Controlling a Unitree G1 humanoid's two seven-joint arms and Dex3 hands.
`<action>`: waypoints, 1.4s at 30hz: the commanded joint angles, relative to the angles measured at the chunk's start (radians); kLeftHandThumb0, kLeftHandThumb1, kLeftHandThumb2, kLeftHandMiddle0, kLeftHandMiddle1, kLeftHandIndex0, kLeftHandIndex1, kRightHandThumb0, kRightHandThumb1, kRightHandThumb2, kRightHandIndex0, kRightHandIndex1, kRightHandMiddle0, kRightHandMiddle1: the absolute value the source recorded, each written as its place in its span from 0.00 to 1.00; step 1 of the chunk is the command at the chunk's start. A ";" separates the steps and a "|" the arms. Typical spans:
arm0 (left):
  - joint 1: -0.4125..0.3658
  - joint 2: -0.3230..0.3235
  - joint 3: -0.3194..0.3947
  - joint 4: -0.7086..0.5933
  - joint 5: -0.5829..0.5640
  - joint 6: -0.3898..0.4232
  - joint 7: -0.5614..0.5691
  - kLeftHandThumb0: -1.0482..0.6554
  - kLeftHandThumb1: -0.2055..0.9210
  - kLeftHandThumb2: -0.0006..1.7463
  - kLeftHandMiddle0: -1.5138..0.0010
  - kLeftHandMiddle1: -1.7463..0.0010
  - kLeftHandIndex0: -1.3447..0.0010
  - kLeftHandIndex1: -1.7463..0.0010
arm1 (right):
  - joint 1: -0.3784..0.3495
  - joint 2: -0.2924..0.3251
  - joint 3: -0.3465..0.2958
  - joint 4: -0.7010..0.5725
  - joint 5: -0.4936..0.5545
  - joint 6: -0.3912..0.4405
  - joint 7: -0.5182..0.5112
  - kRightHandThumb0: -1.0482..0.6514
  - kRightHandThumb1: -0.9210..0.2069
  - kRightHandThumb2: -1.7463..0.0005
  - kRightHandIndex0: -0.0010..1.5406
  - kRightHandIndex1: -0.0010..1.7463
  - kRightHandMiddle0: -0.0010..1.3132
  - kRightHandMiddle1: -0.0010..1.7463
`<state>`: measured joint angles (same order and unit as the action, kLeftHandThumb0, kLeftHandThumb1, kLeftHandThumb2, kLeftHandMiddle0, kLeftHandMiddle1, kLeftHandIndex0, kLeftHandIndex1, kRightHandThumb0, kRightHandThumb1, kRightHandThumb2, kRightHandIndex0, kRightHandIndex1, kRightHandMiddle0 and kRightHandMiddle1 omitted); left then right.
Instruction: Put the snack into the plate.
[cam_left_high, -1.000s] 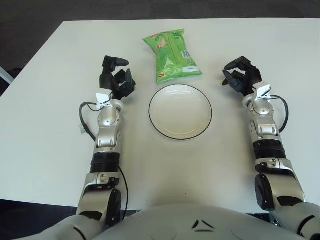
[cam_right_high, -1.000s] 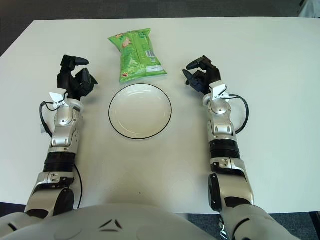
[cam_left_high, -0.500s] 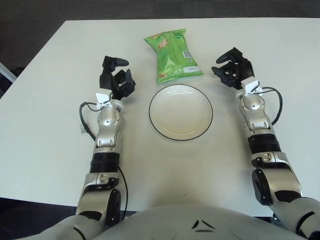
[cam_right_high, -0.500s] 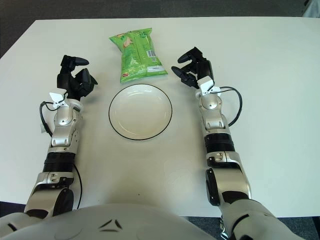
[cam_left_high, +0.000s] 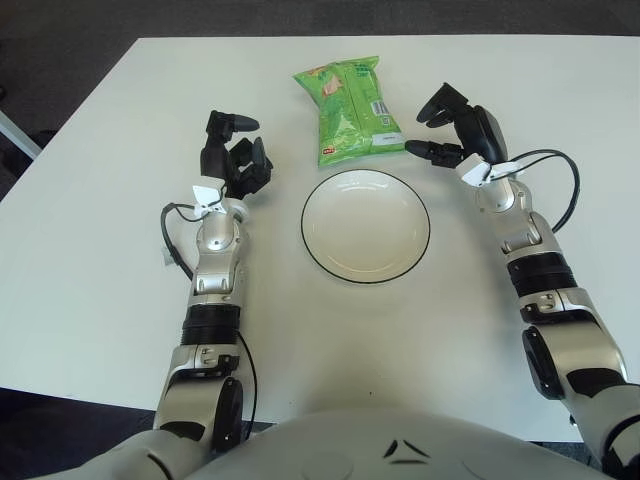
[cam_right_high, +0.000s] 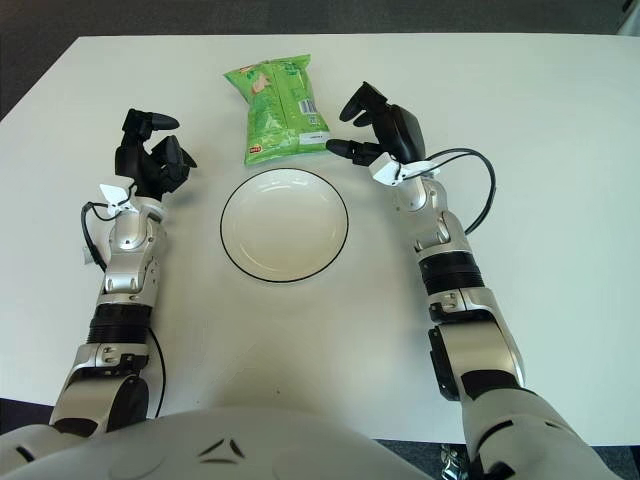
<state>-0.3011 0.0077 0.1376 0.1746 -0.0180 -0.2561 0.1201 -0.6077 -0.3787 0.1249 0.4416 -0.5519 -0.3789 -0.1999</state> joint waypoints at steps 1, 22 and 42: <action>0.138 -0.021 0.001 0.085 0.001 0.003 0.004 0.39 0.78 0.49 0.45 0.00 0.74 0.00 | -0.049 -0.027 0.036 0.001 -0.063 -0.032 -0.035 0.41 0.00 0.78 0.41 0.10 0.25 0.91; 0.139 -0.020 0.000 0.091 0.000 0.001 0.002 0.39 0.78 0.49 0.46 0.00 0.73 0.00 | -0.298 -0.008 0.172 0.208 -0.176 -0.136 -0.166 0.33 0.00 0.81 0.46 0.04 0.36 0.26; 0.145 -0.024 -0.008 0.085 0.006 -0.003 0.005 0.39 0.78 0.49 0.46 0.00 0.74 0.00 | -0.472 0.066 0.255 0.347 -0.157 -0.144 -0.068 0.30 0.00 0.73 0.48 0.07 0.41 0.26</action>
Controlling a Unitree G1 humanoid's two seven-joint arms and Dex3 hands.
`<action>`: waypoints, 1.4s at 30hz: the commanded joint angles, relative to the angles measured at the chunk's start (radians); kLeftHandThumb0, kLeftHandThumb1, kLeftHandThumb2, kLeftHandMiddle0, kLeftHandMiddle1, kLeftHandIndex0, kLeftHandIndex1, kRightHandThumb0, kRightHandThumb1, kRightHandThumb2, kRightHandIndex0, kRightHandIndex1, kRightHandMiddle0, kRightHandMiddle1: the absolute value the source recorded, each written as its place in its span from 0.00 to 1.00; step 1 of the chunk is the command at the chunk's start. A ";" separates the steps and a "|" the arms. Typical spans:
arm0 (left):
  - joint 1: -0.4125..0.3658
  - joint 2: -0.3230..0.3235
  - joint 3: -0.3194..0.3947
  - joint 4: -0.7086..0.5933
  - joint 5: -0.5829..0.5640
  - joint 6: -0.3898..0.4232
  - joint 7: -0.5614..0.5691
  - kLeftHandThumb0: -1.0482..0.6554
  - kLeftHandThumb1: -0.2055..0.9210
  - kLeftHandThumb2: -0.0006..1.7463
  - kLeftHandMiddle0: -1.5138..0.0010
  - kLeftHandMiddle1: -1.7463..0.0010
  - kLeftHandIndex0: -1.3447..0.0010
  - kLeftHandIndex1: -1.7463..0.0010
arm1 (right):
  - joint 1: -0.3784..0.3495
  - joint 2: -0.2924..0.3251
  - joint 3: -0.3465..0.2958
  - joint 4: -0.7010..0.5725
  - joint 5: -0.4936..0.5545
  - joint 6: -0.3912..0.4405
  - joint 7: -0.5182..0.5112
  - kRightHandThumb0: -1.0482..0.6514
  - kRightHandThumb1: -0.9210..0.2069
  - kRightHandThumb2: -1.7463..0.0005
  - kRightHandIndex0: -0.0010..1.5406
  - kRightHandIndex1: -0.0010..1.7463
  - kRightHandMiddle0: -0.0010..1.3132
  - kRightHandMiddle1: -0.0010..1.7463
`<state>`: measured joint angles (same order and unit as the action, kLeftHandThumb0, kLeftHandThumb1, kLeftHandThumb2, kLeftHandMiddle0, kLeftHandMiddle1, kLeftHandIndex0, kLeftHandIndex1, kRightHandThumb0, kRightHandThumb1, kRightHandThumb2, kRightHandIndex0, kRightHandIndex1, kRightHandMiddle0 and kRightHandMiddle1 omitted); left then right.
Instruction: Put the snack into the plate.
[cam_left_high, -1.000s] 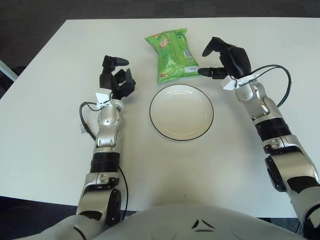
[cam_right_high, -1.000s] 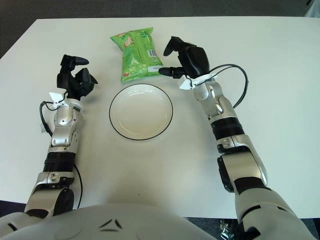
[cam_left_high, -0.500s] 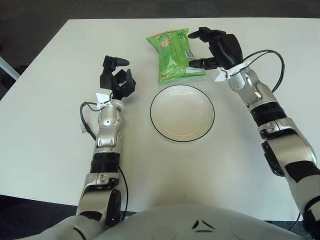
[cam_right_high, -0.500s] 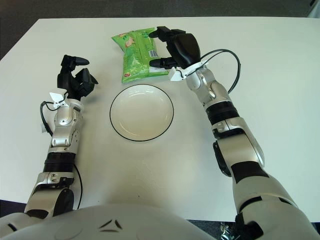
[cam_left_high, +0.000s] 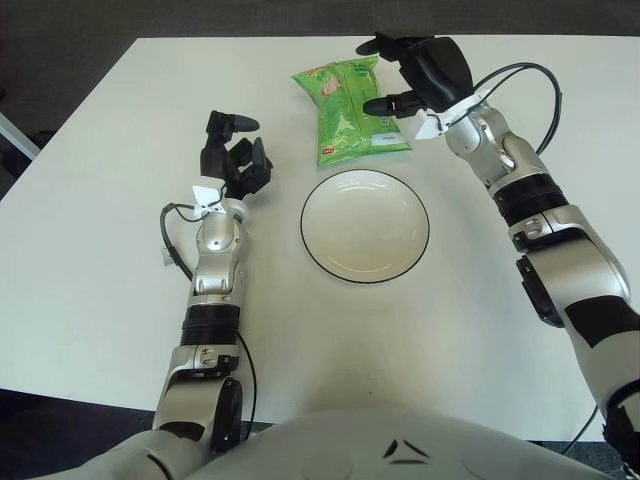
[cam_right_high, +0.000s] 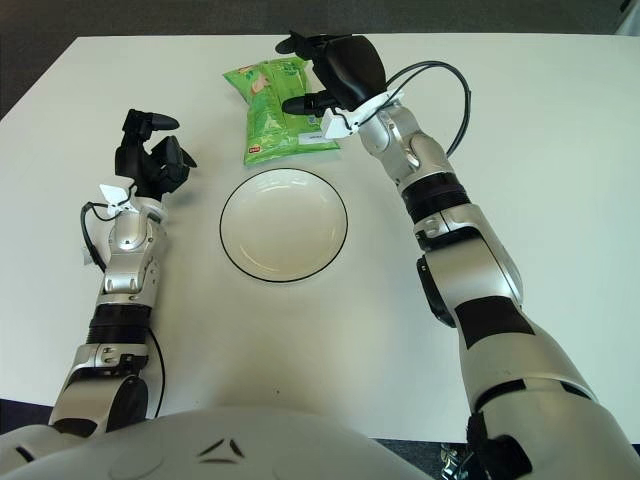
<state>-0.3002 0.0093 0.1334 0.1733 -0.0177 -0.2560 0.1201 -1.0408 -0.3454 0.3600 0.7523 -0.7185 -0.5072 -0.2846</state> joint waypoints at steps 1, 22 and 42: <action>0.145 -0.026 -0.004 0.086 0.006 -0.003 0.006 0.39 0.78 0.48 0.46 0.00 0.74 0.00 | -0.046 0.039 0.022 0.048 0.011 -0.017 0.021 0.30 0.00 0.73 0.48 0.07 0.40 0.25; 0.160 -0.034 -0.015 0.067 0.012 -0.021 0.003 0.39 0.78 0.48 0.45 0.00 0.74 0.00 | -0.193 0.160 0.046 0.351 0.057 -0.001 0.162 0.28 0.00 0.67 0.43 0.00 0.42 0.13; 0.175 -0.042 -0.027 0.044 0.002 -0.045 -0.007 0.39 0.81 0.46 0.44 0.00 0.75 0.00 | -0.147 0.153 0.075 0.500 0.045 -0.002 0.178 0.28 0.00 0.59 0.42 0.00 0.43 0.09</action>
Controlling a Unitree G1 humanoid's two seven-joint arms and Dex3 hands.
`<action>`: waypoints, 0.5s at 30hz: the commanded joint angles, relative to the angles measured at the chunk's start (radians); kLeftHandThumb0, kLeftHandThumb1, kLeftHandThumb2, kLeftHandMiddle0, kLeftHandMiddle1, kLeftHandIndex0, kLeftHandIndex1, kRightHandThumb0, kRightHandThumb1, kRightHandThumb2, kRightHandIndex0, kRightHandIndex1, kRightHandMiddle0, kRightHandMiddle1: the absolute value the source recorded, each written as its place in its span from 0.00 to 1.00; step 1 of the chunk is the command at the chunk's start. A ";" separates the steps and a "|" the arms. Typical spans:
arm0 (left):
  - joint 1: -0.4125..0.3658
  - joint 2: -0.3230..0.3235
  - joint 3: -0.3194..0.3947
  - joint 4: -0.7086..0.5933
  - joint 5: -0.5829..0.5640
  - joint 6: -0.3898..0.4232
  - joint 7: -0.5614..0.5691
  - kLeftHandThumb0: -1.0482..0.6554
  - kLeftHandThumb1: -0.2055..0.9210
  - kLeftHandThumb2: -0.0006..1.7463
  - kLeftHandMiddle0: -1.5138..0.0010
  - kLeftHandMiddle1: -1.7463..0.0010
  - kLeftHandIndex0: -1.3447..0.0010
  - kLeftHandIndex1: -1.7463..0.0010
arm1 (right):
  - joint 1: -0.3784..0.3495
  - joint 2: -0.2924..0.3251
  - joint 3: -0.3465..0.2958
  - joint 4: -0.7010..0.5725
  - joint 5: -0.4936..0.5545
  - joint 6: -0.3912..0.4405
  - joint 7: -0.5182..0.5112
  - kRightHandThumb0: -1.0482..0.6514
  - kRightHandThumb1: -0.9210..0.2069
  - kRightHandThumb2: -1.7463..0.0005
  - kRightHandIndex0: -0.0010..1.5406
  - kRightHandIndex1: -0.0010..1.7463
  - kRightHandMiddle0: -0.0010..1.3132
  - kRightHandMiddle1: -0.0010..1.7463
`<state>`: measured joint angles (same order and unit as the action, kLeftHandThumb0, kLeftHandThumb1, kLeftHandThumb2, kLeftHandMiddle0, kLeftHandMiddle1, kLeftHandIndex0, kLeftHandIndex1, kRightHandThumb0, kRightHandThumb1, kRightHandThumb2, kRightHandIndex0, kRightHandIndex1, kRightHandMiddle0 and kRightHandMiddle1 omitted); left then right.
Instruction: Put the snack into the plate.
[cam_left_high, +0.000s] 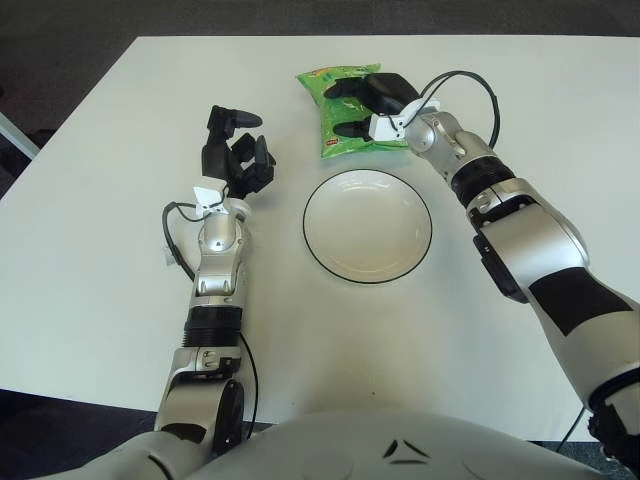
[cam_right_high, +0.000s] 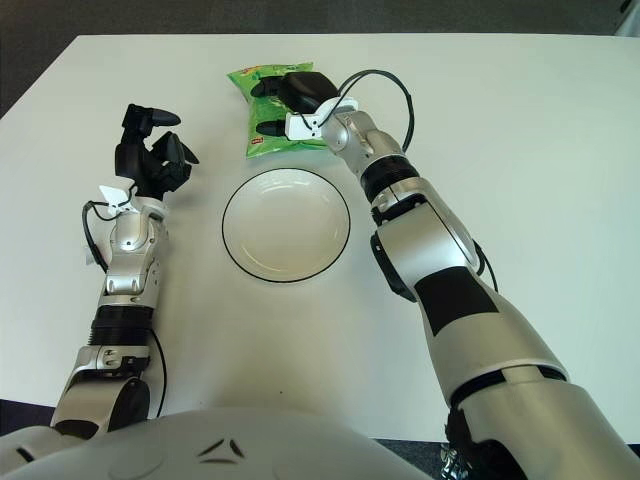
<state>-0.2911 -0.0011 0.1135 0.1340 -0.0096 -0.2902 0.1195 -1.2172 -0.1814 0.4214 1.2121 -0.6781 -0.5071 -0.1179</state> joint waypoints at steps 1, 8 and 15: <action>0.166 -0.031 -0.007 0.082 -0.006 -0.011 -0.007 0.39 0.81 0.46 0.44 0.00 0.75 0.00 | 0.032 -0.013 0.015 0.043 0.004 -0.004 0.010 0.28 0.00 0.58 0.41 0.00 0.42 0.09; 0.174 -0.033 -0.011 0.067 -0.005 -0.008 -0.005 0.39 0.81 0.46 0.44 0.00 0.75 0.00 | 0.082 -0.073 0.026 0.038 -0.002 -0.047 0.005 0.28 0.00 0.56 0.41 0.00 0.42 0.08; 0.176 -0.030 -0.009 0.059 -0.009 -0.005 -0.009 0.39 0.81 0.46 0.44 0.00 0.76 0.00 | 0.127 -0.147 0.021 -0.013 0.009 -0.111 0.025 0.28 0.00 0.54 0.40 0.00 0.42 0.07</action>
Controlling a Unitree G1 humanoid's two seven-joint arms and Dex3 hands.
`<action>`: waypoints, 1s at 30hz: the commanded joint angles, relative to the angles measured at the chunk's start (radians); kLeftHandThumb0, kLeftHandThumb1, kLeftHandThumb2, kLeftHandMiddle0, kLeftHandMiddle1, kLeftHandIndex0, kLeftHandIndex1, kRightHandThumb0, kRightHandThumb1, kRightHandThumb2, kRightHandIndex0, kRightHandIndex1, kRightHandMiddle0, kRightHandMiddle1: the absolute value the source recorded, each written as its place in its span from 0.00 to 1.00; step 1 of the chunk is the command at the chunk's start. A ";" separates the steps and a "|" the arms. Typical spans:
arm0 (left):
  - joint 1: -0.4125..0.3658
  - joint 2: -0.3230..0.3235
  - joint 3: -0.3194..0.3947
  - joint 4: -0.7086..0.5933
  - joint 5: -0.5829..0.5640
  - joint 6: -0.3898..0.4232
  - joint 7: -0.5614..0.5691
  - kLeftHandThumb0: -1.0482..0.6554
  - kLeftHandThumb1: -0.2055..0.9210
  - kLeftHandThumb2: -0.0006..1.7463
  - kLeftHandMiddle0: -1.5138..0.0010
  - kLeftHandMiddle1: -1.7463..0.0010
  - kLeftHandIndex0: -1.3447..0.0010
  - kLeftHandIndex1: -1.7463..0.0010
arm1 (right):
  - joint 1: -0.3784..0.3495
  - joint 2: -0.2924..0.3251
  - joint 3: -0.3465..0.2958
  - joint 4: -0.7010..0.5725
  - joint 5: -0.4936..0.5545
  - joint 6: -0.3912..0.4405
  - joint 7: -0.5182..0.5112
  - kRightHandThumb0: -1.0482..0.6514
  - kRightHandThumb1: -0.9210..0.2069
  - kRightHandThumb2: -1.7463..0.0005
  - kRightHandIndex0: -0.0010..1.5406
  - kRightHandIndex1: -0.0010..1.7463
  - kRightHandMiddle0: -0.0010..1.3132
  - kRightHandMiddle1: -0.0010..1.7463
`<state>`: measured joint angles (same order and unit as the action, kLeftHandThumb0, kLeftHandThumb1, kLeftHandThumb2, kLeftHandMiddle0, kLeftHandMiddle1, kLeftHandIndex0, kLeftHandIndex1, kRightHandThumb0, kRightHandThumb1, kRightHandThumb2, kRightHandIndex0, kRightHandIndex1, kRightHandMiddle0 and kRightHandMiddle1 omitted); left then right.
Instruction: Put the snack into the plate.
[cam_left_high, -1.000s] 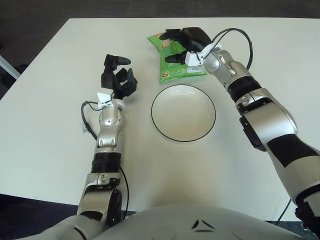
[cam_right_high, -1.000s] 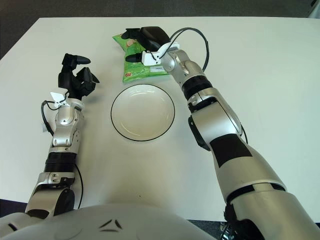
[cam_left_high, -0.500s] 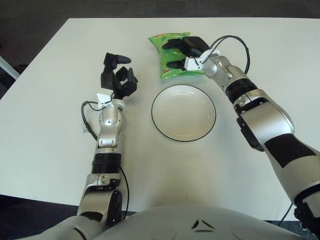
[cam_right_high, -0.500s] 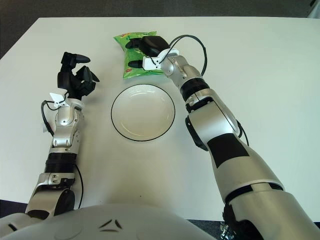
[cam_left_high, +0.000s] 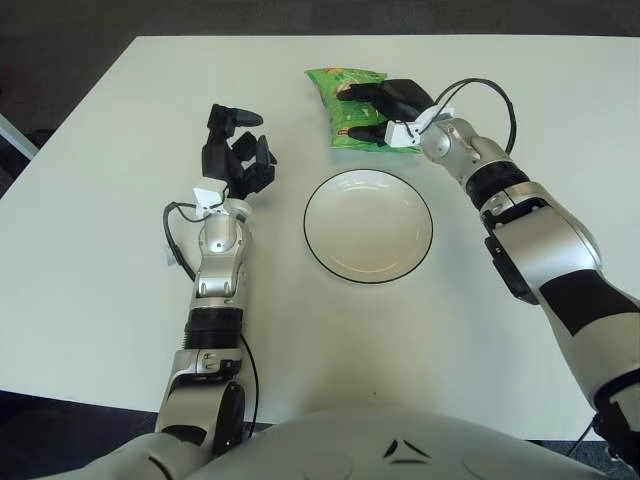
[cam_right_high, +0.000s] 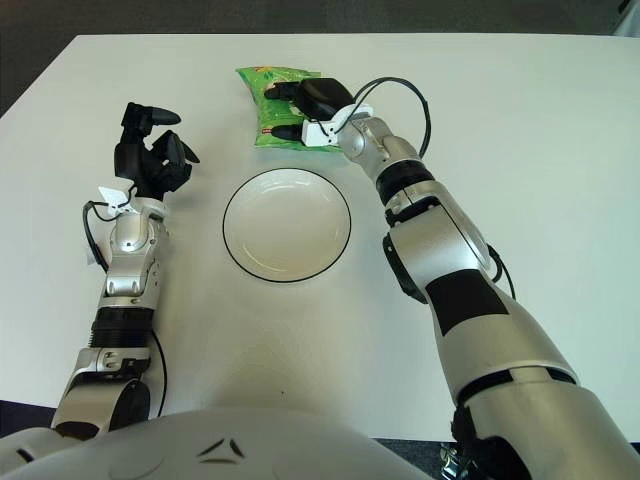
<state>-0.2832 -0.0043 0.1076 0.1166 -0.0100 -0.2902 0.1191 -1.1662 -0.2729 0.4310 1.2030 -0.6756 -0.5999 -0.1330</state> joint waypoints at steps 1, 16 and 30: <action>0.168 -0.026 -0.003 0.076 -0.009 -0.004 -0.009 0.40 0.82 0.46 0.44 0.00 0.76 0.00 | 0.081 -0.065 0.010 -0.010 0.008 -0.025 0.042 0.28 0.00 0.53 0.40 0.00 0.42 0.07; 0.159 -0.019 0.002 0.085 -0.019 -0.006 -0.013 0.40 0.82 0.45 0.44 0.00 0.76 0.00 | 0.215 -0.242 -0.041 -0.259 0.067 -0.059 0.126 0.28 0.00 0.51 0.40 0.00 0.41 0.06; 0.146 -0.010 0.013 0.091 -0.007 0.040 0.005 0.40 0.82 0.45 0.46 0.00 0.76 0.00 | 0.434 -0.402 -0.127 -0.680 0.095 0.045 0.260 0.28 0.00 0.50 0.38 0.00 0.41 0.05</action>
<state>-0.2773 0.0026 0.1159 0.1209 -0.0238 -0.2665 0.1157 -0.8126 -0.6318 0.3247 0.6163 -0.6004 -0.5775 0.0723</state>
